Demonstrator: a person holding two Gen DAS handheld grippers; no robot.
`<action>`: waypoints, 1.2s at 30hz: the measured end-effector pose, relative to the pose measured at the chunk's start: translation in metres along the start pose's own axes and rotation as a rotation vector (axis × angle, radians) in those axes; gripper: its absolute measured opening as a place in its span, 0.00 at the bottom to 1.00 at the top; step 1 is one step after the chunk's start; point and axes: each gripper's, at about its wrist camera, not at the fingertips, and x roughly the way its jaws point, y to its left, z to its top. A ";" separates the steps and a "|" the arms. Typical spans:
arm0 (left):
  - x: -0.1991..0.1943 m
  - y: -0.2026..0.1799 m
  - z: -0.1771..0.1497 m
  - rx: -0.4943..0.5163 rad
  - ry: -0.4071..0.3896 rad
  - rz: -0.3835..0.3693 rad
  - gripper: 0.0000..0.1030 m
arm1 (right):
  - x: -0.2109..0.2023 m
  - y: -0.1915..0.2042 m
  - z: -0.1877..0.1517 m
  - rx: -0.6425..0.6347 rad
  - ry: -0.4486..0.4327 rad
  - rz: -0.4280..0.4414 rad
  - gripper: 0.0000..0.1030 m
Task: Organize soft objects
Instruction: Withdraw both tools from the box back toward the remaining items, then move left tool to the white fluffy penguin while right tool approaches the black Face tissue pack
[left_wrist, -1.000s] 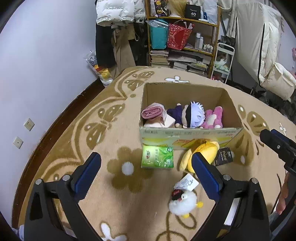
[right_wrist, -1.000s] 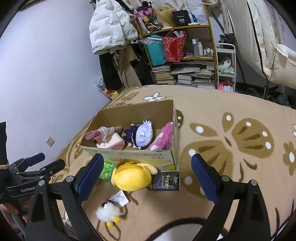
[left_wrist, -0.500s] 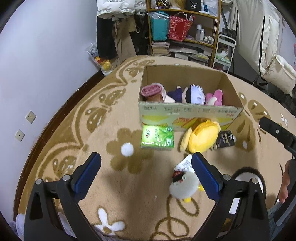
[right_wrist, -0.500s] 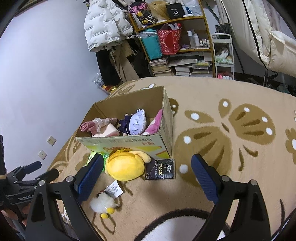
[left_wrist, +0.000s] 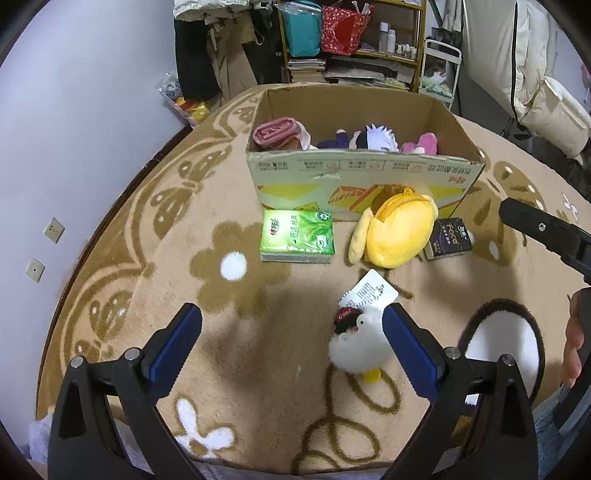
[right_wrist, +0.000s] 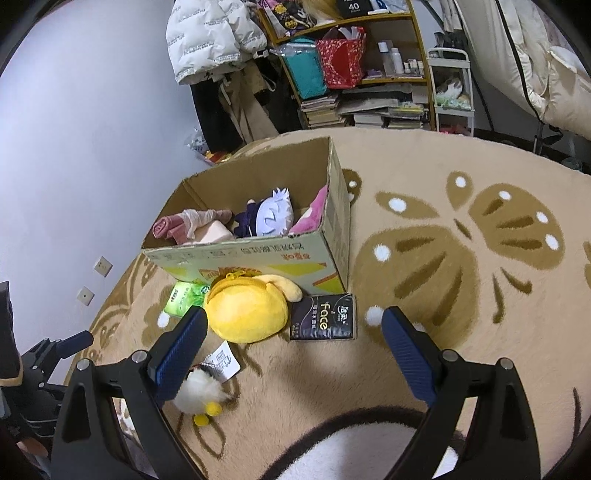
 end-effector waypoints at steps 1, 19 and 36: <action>0.002 -0.001 -0.001 0.002 0.004 0.000 0.95 | 0.002 0.000 -0.001 0.000 0.006 0.001 0.97; 0.033 -0.029 -0.012 0.070 0.084 0.000 0.95 | 0.053 -0.005 -0.012 -0.006 0.159 0.009 0.97; 0.064 -0.053 -0.015 0.121 0.168 0.006 0.95 | 0.084 -0.019 -0.014 0.035 0.212 -0.015 0.97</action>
